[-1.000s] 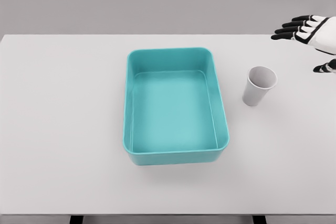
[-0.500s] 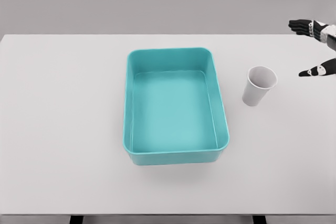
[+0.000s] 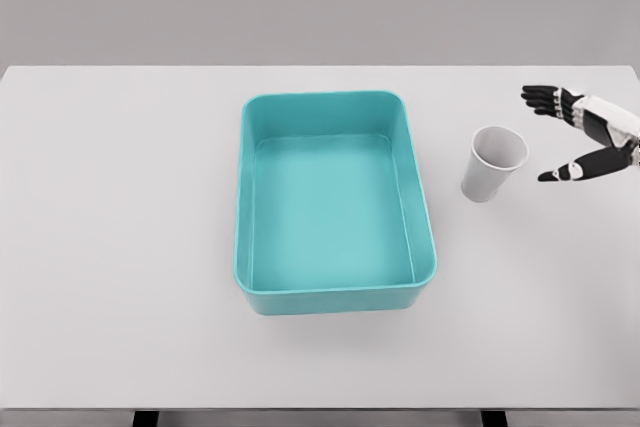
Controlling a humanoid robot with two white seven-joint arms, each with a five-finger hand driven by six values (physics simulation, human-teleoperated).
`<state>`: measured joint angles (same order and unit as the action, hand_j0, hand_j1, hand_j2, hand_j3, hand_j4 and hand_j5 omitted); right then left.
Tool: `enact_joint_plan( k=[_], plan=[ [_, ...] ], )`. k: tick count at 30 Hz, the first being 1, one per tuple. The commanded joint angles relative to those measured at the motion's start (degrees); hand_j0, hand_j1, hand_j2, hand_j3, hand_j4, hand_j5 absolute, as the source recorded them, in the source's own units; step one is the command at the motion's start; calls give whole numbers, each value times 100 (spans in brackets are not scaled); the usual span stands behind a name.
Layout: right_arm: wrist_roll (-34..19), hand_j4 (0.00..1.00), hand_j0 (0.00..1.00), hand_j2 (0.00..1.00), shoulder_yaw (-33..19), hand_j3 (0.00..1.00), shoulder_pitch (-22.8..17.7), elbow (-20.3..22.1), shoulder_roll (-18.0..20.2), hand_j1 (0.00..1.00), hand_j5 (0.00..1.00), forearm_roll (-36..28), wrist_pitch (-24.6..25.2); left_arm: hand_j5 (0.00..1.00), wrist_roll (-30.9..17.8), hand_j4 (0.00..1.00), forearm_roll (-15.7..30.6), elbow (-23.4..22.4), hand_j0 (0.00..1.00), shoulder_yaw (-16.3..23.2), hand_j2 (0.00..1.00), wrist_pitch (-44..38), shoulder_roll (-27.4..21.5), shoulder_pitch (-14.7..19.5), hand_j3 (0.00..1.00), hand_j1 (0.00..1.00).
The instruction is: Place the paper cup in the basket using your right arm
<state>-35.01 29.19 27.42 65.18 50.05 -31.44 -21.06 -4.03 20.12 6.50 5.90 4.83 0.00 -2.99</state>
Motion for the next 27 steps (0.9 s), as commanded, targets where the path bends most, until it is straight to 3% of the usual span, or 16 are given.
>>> enact_joint_plan(
  k=[1, 7, 27],
  plan=[
    [1, 100, 100, 100, 121, 100, 0, -137, -83, 100, 100, -2, -21, 100, -1, 100, 1, 1, 100, -1, 100, 0, 0, 0, 100, 100],
    [1, 100, 100, 100, 253, 100, 9, -365, -321, 100, 100, 103, -47, 100, -1, 100, 1, 1, 100, -1, 100, 0, 0, 0, 100, 100],
    [1, 100, 100, 100, 236, 100, 97, -374, -602, 100, 100, 139, -30, 100, -1, 100, 1, 1, 100, -1, 100, 0, 0, -9, 100, 100]
  ],
)
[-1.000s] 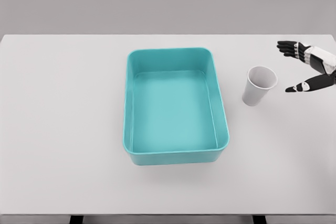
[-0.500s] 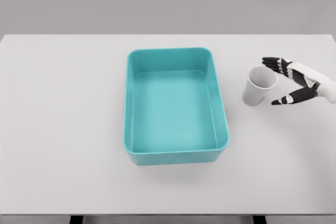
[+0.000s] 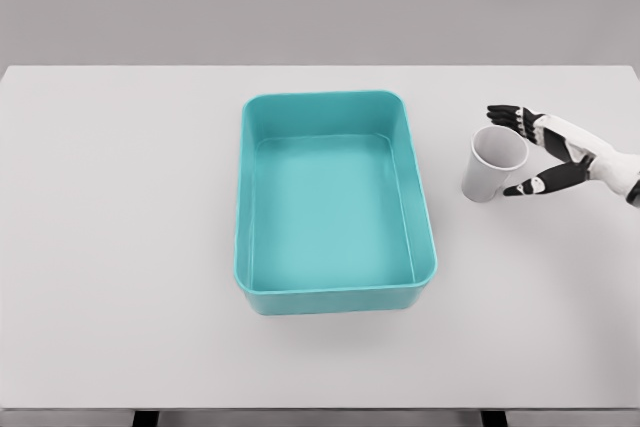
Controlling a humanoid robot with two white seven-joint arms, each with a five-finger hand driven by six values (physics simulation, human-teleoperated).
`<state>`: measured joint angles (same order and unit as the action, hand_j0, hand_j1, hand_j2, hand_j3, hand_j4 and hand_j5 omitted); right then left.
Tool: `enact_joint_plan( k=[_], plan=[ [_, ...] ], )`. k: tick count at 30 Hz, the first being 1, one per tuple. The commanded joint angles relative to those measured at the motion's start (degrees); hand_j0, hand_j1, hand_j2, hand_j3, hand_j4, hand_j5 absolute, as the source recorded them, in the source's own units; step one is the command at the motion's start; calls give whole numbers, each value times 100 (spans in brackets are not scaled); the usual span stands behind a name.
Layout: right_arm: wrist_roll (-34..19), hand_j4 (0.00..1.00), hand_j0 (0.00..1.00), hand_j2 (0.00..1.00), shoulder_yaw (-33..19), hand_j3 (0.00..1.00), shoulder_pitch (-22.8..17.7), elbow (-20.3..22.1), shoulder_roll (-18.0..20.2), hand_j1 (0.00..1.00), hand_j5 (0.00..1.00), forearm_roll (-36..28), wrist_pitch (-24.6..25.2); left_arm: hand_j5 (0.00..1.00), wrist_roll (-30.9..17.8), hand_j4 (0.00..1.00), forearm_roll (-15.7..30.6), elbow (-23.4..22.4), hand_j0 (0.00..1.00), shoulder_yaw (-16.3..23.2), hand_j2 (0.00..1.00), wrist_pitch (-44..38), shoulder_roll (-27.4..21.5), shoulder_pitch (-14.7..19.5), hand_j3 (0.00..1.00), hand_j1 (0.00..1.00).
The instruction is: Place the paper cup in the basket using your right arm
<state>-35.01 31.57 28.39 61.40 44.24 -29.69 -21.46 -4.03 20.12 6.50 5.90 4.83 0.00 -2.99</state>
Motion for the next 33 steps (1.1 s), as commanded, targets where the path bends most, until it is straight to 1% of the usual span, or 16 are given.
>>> enact_joint_plan(
  k=[1, 13, 17, 20, 22, 24, 28, 30, 33],
  plan=[
    [1, 100, 100, 100, -2, 100, 0, 4, -30, 100, 100, -37, 10, 100, -1, 100, 1, 1, 100, -1, 100, 0, 0, 0, 100, 100],
    [1, 100, 100, 100, -11, 100, 18, 30, -161, 100, 100, -28, 10, 100, -1, 100, 1, 1, 100, -1, 100, 0, 0, 0, 100, 100],
    [1, 99, 99, 99, -11, 99, 18, 47, -153, 99, 99, -55, 54, 100, -1, 100, 1, 1, 100, -1, 100, 0, 0, 0, 100, 100],
    [1, 94, 94, 94, -11, 94, 18, 56, -153, 94, 94, -63, 63, 100, -1, 100, 1, 1, 100, -1, 100, 0, 0, 0, 100, 100],
    [1, 78, 78, 78, -11, 78, 18, 65, -153, 78, 78, -64, 72, 100, -1, 100, 1, 1, 100, -1, 100, 0, 0, 0, 100, 100],
    [1, 74, 74, 74, -11, 74, 18, 65, -153, 74, 74, -64, 72, 100, -1, 100, 1, 1, 100, -1, 100, 0, 0, 0, 100, 100],
    [1, 74, 74, 74, -28, 74, 26, 100, -153, 74, 74, -46, 2, 100, -1, 100, 1, 1, 100, -1, 100, 0, 0, 0, 100, 100],
    [1, 74, 74, 74, -72, 74, 26, 311, -126, 74, 74, -46, -7, 100, -1, 100, 1, 1, 100, -1, 100, 0, 0, 0, 100, 100],
    [1, 76, 76, 76, -81, 76, 26, 496, -100, 76, 76, -37, -16, 100, -1, 100, 1, 1, 100, -1, 100, 0, 0, 0, 100, 100]
  ],
)
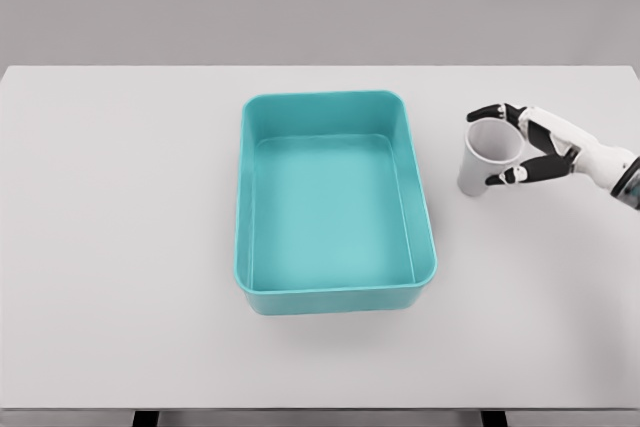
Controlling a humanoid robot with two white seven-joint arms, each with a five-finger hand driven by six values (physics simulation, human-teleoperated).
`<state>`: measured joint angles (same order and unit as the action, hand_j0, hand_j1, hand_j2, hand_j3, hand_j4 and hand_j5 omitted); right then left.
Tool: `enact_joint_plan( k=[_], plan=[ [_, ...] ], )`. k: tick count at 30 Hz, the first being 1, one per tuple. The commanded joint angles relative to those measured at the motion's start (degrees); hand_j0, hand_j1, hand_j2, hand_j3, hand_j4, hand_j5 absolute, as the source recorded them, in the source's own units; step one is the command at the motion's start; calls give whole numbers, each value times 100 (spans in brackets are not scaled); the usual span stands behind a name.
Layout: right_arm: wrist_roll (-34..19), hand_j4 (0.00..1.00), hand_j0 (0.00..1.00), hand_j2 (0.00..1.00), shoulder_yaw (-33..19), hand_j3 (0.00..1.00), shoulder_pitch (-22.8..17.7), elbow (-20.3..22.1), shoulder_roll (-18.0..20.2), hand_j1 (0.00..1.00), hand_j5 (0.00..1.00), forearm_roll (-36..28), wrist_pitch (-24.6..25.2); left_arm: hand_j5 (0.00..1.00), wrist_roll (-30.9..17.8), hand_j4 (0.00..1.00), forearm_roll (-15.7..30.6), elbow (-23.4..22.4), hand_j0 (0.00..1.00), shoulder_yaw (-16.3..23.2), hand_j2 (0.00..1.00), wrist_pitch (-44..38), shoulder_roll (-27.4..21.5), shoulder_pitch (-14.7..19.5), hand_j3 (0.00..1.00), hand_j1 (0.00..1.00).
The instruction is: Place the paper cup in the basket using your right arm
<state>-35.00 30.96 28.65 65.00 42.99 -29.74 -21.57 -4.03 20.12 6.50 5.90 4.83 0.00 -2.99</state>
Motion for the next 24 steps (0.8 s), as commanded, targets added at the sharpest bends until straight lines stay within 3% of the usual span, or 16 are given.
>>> enact_joint_plan(
  k=[1, 6, 10, 15, 24],
  plan=[
    [0, 76, 76, 76, -20, 76, 0, 179, 25, 76, 76, -32, -6, 100, -1, 100, 1, 1, 100, -1, 100, 0, 0, 0, 100, 100],
    [0, 77, 77, 77, -178, 77, 0, 223, 7, 77, 77, -32, -234, 100, -1, 100, 1, 1, 100, -1, 100, 0, 0, 0, 100, 100],
    [0, 76, 76, 76, -406, 76, 0, 513, 34, 76, 76, 55, -673, 100, -1, 100, 1, 1, 100, -1, 100, 0, 0, 0, 100, 100],
    [0, 75, 75, 75, -732, 75, -9, 1076, -19, 75, 75, 741, -674, 100, -1, 100, 1, 1, 100, -1, 100, 0, 0, 0, 100, 100],
    [0, 67, 67, 67, -1031, 67, -9, 1823, -10, 67, 67, 1225, -612, 100, -1, 100, 1, 1, 100, -1, 100, 0, 0, 0, 100, 100]
  ],
)
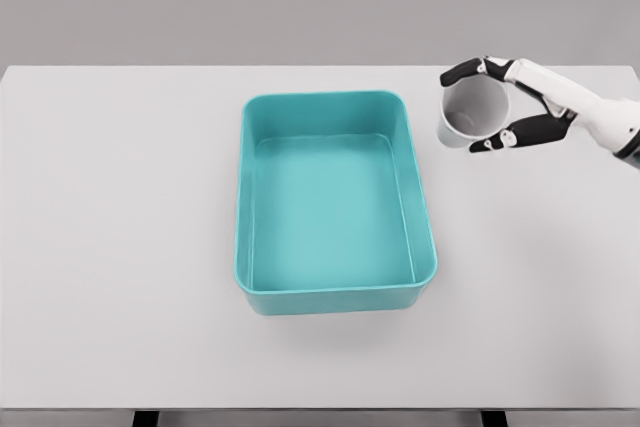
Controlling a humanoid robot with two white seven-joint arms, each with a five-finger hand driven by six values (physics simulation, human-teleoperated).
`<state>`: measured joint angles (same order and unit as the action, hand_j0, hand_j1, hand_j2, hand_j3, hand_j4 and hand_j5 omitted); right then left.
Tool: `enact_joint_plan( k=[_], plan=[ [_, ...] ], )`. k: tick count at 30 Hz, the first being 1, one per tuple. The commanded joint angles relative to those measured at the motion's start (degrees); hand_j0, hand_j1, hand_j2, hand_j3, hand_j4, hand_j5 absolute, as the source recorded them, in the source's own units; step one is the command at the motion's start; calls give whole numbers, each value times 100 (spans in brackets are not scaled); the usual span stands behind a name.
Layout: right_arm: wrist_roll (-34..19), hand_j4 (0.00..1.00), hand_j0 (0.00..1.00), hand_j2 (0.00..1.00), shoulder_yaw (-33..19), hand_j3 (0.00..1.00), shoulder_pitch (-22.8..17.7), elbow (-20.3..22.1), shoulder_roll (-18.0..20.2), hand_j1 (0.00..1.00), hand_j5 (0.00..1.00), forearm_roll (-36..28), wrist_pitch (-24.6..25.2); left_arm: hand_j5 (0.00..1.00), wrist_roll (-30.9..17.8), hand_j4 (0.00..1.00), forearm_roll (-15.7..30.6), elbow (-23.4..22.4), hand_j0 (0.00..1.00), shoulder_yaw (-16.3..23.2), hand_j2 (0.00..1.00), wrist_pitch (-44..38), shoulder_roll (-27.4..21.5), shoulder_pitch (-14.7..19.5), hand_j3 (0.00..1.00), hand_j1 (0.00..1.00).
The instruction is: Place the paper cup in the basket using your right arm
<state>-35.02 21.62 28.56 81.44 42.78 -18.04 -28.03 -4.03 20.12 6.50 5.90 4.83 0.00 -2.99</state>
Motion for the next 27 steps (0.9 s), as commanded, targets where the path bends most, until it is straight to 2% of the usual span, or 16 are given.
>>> enact_joint_plan(
  k=[1, 5, 10, 14, 17, 24, 27],
  plan=[
    [2, 68, 68, 68, -97, 68, 0, 205, 2, 68, 68, 64, 35, 100, -1, 100, 1, 1, 100, -1, 100, 0, 0, 0, 100, 100],
    [2, 68, 68, 68, -193, 68, -9, 715, 2, 68, 68, 503, 79, 100, -1, 100, 1, 1, 100, -1, 100, 0, 0, 0, 100, 100],
    [2, 68, 68, 68, -193, 68, -9, 1154, -6, 68, 68, 951, 96, 100, -1, 100, 1, 1, 100, -1, 100, 0, 0, 0, 100, 100],
    [2, 68, 68, 68, -211, 68, 9, 1752, -15, 68, 68, 1373, 562, 100, -1, 100, 1, 1, 100, -1, 100, 0, 0, 0, 100, 100],
    [2, 68, 68, 68, -193, 68, 9, 1884, -68, 68, 68, 1488, 562, 100, -1, 100, 1, 1, 100, -1, 100, 0, 0, 0, 100, 100],
    [2, 68, 68, 68, 35, 68, 53, 1893, -560, 68, 68, 1866, 536, 100, -1, 100, 1, 1, 100, -1, 100, 0, 0, 0, 100, 100],
    [2, 68, 68, 68, 123, 68, 53, 1893, -639, 68, 68, 1945, 536, 100, -1, 100, 1, 1, 100, -1, 100, 0, 0, 0, 100, 100]
  ],
)
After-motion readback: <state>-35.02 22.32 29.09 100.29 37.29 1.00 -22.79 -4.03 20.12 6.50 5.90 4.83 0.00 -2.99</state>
